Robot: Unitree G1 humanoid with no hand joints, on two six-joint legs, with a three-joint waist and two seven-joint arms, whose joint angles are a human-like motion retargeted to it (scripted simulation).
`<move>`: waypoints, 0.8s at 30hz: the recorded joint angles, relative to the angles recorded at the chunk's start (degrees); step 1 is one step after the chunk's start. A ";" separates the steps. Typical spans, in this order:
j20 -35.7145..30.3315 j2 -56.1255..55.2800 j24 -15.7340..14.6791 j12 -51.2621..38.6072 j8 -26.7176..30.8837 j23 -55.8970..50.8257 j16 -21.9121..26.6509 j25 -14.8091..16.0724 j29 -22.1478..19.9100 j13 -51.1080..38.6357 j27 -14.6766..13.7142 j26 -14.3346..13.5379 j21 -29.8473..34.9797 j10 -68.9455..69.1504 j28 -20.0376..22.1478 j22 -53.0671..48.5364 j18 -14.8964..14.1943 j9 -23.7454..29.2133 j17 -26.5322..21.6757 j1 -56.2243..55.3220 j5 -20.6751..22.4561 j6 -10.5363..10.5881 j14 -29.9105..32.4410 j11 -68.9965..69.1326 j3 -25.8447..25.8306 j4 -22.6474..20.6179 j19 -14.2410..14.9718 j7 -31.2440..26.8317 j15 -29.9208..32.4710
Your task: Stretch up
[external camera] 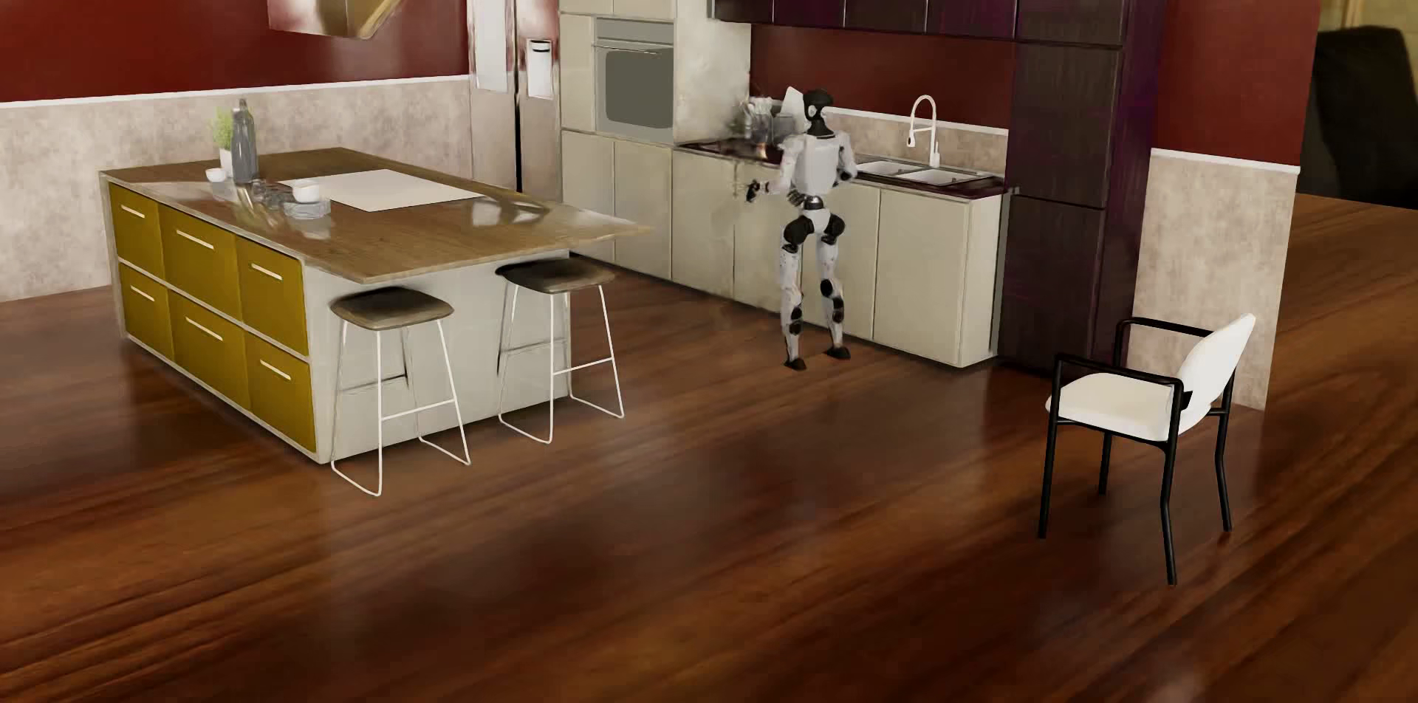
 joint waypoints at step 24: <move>3.78 2.54 0.00 -1.37 0.00 -8.67 1.91 0.00 0.00 -2.56 0.00 0.00 -2.24 0.44 0.00 -6.31 0.00 1.86 -2.80 1.77 -0.23 0.19 -0.52 -1.08 -0.70 -0.62 0.00 0.00 0.39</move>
